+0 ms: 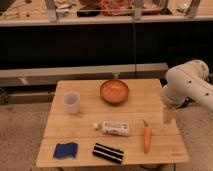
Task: Place the ceramic cup in the ceramic bowl
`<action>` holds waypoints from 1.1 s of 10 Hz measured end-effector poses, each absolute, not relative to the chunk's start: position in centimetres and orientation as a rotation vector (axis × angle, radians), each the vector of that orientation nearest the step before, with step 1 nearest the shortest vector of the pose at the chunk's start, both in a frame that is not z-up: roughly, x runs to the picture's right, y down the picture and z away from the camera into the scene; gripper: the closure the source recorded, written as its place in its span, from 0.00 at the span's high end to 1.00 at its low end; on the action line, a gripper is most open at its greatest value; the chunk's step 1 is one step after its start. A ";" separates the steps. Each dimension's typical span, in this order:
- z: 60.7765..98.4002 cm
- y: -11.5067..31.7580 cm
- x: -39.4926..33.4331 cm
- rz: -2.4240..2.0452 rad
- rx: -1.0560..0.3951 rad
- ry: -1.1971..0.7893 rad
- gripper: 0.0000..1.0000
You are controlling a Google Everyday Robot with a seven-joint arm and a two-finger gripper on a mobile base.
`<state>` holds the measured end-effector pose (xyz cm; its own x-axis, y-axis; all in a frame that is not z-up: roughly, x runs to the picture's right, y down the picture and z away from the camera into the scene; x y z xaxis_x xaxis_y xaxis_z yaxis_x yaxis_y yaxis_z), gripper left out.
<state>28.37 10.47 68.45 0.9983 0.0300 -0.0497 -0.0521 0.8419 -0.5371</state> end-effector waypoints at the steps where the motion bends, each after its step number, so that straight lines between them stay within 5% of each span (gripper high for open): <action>1: 68.4 10.5 28.4 0.043 -0.568 0.040 0.80; 11: 69.6 7.4 23.3 -0.073 -0.522 0.033 0.80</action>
